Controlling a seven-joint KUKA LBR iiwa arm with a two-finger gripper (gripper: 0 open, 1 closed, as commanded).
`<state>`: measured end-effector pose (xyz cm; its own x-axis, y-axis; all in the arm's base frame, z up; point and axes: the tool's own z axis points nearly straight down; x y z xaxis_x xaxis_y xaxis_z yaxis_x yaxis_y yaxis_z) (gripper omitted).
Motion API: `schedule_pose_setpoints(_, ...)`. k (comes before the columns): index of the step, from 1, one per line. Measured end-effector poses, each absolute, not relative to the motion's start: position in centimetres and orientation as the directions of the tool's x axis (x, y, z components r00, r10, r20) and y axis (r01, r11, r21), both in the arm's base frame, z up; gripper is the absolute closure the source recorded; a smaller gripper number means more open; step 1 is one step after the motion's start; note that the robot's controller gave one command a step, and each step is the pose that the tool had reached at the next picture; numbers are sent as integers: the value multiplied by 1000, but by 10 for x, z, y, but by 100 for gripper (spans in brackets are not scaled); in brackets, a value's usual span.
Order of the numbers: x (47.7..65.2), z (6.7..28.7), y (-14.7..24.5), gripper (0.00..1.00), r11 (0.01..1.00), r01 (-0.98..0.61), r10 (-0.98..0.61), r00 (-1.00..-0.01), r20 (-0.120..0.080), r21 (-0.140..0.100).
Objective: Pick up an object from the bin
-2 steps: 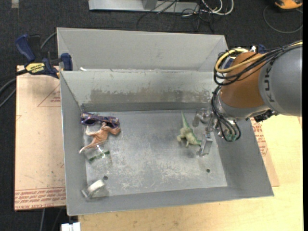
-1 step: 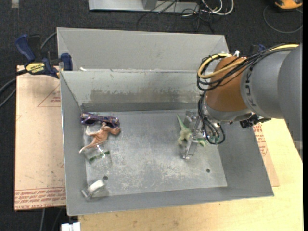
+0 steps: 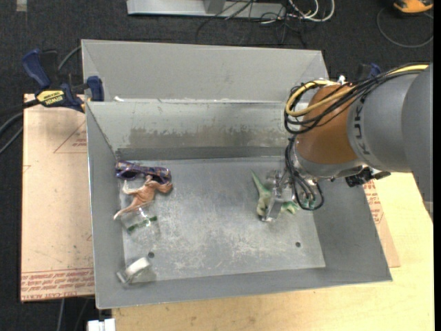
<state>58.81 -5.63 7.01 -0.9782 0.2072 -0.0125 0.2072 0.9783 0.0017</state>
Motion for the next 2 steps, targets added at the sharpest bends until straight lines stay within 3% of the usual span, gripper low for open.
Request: schedule_pose_setpoints(2, 587, 73, -56, 100, 978, 207, 207, -978, -9, 1)
